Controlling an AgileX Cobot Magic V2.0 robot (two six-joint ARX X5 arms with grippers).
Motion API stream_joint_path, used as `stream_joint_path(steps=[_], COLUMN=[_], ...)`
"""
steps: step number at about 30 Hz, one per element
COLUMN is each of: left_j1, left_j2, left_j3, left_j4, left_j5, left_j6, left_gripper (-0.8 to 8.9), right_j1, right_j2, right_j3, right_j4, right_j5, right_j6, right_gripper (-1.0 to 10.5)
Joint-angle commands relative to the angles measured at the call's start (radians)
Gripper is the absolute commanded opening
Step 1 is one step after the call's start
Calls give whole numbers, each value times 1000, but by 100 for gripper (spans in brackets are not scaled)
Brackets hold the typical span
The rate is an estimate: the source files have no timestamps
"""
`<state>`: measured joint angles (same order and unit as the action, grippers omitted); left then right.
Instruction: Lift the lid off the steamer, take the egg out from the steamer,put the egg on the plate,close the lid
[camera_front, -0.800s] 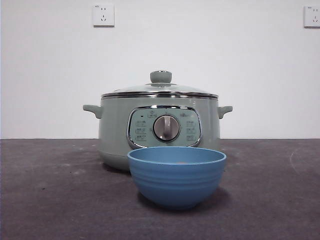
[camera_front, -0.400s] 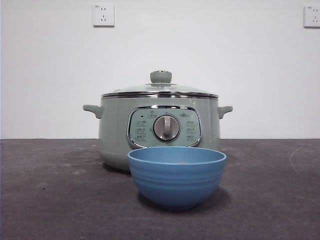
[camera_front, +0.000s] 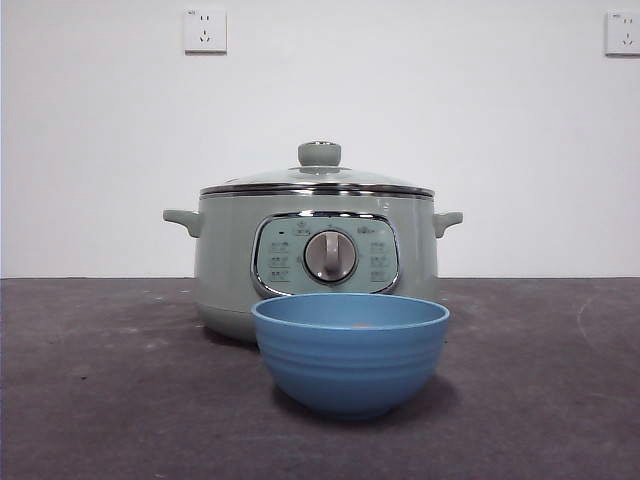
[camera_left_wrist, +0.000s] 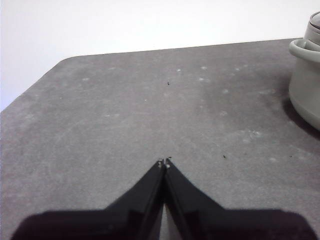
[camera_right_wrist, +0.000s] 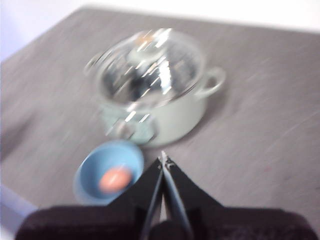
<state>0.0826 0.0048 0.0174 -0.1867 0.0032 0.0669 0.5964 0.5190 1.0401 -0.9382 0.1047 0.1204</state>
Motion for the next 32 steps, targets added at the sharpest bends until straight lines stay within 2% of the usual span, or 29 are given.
stream_joint_path(steps=[1, 4, 8, 11, 15, 18, 23, 32], left_j1=[3, 3, 3, 3, 3, 3, 3, 3], left_j2=[-2, -2, -2, -2, -2, -2, -2, -2], left_j3=[-14, -14, -14, -14, -14, -14, -14, -14], left_j4=[5, 5, 5, 5, 5, 5, 5, 6], left_j5=[0, -1, -1, 0, 0, 0, 0, -1], left_j6=[-5, -5, -5, -5, -5, -5, -5, -5], left_gripper=[-3, -3, -3, -3, -3, -3, -3, -3], right_j1=[-153, -298, -438, -489, -517, -518, -518, -518], right_j2=[-35, -90, -208, -280, -359, -416, -494, -518], right_j3=[-72, -183, -420, -596, -776, -882, -999, -1035], right_j4=[68, 207, 508, 697, 833, 873, 874, 779], right_j5=[-6, -88, -240, -262, -257, -252, -254, -255], right_j6=[-32, -58, -83, -96, -121, -142, -134, -122], right_gripper=[1, 1, 2, 2, 1, 2, 2, 1])
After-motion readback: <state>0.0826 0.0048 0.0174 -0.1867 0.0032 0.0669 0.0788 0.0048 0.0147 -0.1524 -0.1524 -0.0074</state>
